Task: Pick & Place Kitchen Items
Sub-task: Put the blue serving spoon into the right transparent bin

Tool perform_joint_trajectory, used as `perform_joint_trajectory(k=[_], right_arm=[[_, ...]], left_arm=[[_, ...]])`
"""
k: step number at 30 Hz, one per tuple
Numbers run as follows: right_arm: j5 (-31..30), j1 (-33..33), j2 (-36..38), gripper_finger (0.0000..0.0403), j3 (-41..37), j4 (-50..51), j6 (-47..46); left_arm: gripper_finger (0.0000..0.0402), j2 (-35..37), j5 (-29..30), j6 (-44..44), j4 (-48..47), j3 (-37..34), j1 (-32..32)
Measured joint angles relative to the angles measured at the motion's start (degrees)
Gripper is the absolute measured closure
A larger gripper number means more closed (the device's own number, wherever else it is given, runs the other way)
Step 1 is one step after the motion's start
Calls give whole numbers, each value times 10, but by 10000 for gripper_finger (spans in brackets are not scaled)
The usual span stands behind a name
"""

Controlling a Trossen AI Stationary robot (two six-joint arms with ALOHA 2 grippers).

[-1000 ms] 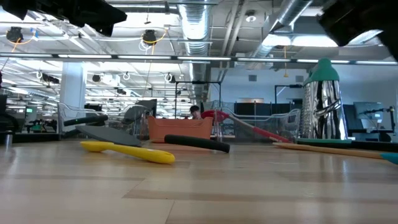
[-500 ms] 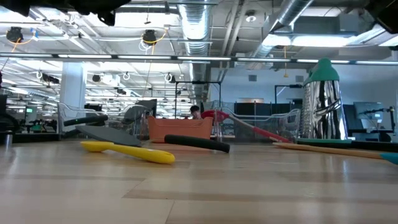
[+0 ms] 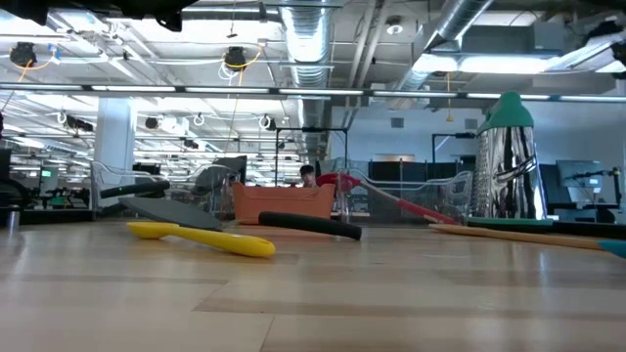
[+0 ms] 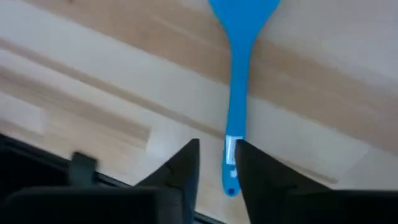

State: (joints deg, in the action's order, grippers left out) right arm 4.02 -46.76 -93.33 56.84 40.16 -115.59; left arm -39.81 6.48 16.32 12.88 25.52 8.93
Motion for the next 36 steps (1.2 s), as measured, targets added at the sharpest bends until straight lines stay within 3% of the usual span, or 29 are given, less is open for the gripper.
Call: perform_joint_trajectory(k=[6,11,23,31,36], right_arm=[[47,0,-52,232,-1,-2,23],[48,1,-74,215,-1,-5,31],[34,1,-86,286,0,-42,33],[41,1,-104,310,2,-43,60],[41,4,-89,353,0,-35,61]], left_arm=[[399,0,0,0,7,0,0],[399,0,-1,0,11,0,0],[399,0,-1,0,14,0,0],[399,0,-3,0,14,0,0],[399,0,-3,0,14,0,0]])
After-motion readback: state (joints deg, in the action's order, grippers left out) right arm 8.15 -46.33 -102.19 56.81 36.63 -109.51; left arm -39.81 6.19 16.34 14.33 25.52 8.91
